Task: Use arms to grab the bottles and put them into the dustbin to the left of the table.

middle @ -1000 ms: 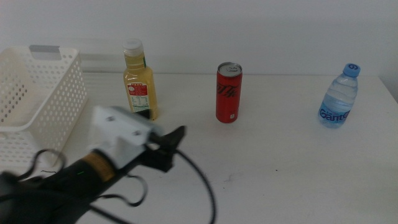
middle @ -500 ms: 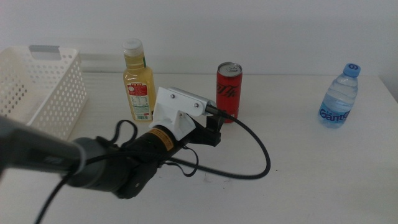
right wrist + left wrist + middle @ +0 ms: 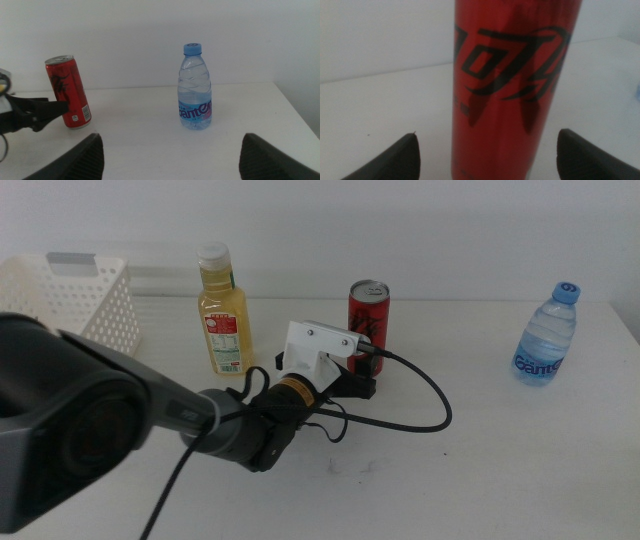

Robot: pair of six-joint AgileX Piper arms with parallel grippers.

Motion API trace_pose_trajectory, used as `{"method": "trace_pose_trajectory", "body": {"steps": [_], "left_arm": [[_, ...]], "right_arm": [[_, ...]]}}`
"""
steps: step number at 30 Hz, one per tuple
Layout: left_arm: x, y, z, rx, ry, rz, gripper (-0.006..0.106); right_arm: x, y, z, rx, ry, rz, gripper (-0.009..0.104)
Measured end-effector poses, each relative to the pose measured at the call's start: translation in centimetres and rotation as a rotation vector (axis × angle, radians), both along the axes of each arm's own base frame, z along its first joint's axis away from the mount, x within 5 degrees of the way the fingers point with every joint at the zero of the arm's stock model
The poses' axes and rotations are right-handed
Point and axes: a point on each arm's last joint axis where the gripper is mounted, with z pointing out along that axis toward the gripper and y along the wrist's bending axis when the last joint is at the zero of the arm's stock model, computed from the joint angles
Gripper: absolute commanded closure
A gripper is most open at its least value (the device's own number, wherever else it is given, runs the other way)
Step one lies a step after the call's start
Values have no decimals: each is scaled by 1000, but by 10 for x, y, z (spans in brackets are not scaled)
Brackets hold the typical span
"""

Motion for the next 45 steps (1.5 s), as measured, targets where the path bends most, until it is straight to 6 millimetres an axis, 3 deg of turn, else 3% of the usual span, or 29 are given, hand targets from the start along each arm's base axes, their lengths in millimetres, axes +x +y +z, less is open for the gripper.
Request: {"method": "trace_pose_trajectory", "body": {"steps": [12, 20, 23, 28, 30, 34, 45], "left_arm": [[32, -22, -15, -21, -46, -12, 7], [40, -31, -21, -2, -64, -49, 9], [41, -31, -24, 7, -54, -52, 23], [40, -34, -21, 36, -59, -86, 69], [36, -33, -15, 74, -37, -107, 84], [21, -23, 2, 154, 44, -115, 100], [-52, 32, 70, 263, 227, -54, 101]], "right_arm": [[0, 0, 0, 0, 0, 0, 4], [0, 0, 0, 0, 0, 0, 4], [0, 0, 0, 0, 0, 0, 4], [0, 0, 0, 0, 0, 0, 4], [0, 0, 0, 0, 0, 0, 4], [0, 0, 0, 0, 0, 0, 4], [0, 0, 0, 0, 0, 0, 4]]}}
